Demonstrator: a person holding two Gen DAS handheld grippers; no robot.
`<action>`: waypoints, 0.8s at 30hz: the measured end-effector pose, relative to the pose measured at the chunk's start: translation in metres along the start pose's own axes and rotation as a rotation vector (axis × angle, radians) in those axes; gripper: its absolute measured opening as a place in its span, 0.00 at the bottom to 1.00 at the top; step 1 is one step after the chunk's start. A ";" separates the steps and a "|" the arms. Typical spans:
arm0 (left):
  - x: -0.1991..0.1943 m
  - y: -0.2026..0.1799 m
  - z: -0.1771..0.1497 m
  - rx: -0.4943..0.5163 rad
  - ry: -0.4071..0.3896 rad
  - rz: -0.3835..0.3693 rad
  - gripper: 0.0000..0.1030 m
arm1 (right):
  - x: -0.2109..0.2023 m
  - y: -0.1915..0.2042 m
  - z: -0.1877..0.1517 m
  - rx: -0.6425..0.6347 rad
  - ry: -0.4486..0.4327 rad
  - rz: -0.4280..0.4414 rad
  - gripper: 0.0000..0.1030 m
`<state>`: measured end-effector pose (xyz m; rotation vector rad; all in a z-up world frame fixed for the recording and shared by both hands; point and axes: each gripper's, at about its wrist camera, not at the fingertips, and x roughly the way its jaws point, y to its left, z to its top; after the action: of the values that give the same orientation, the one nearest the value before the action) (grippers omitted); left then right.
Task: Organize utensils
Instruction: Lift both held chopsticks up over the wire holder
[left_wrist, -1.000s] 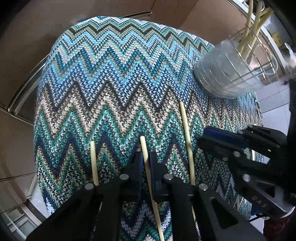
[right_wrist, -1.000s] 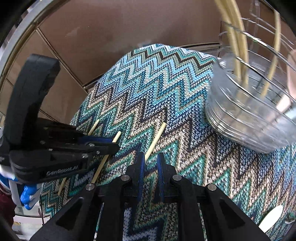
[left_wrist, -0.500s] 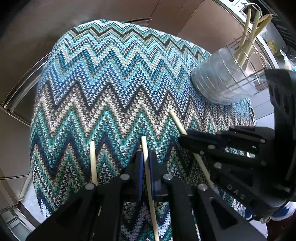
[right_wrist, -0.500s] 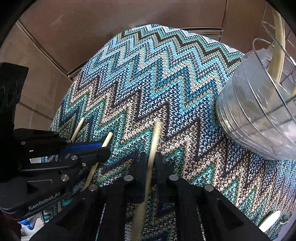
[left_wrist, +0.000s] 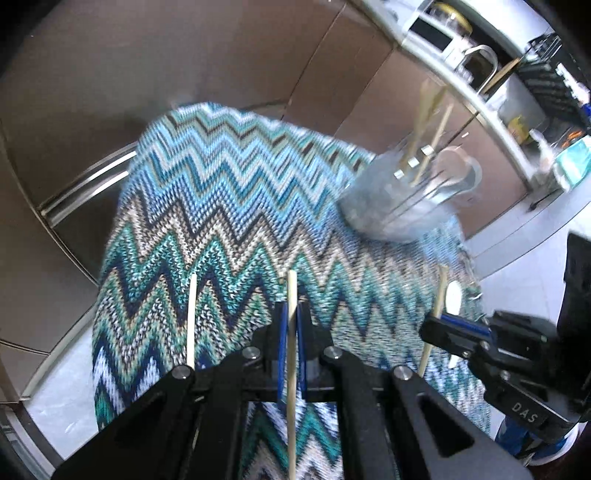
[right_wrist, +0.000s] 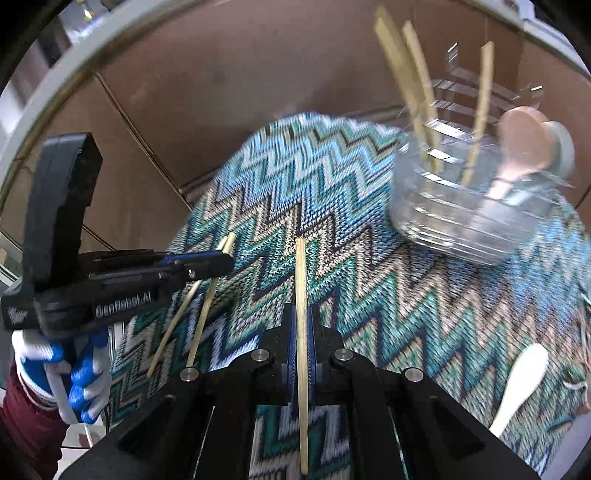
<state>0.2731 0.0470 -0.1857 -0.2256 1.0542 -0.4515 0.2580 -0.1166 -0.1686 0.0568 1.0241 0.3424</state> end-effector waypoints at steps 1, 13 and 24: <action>-0.003 -0.006 -0.003 0.001 -0.015 0.003 0.05 | -0.012 -0.002 -0.007 0.002 -0.022 0.002 0.05; -0.066 -0.053 -0.025 0.046 -0.157 0.023 0.05 | -0.114 -0.013 -0.059 0.033 -0.243 0.014 0.05; -0.099 -0.104 0.002 0.098 -0.272 0.005 0.05 | -0.164 -0.038 -0.044 0.046 -0.403 0.018 0.05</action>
<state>0.2078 0.0006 -0.0669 -0.1916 0.7645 -0.4528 0.1533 -0.2078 -0.0637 0.1697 0.6322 0.3085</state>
